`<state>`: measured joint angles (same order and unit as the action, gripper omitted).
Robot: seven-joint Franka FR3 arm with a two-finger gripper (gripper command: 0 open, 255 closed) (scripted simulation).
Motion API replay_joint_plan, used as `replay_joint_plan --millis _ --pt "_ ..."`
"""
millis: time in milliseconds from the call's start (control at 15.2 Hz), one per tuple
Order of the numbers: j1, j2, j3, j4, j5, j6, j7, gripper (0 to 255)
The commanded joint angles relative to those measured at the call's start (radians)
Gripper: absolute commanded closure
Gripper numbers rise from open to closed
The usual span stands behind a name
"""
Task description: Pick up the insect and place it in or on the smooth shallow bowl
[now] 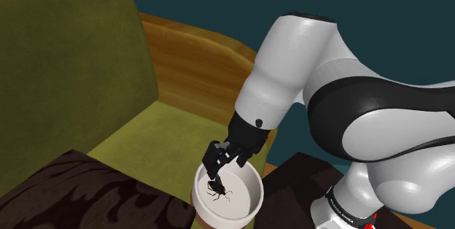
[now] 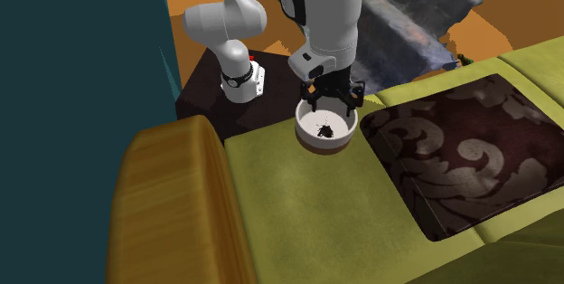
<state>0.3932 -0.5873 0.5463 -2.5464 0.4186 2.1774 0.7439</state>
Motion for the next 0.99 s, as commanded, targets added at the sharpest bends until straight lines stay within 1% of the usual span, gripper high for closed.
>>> replay_joint_plan --millis 0,132,396,924 --pt "0.000 0.000 0.000 0.000 0.000 0.000 0.000 0" --pt "0.000 0.000 0.000 0.000 0.000 0.000 0.000 0" --pt "0.001 -0.065 -0.051 0.076 -0.023 -0.144 0.002 0" --pt "0.001 -0.065 -0.051 0.076 -0.023 -0.144 0.002 0"
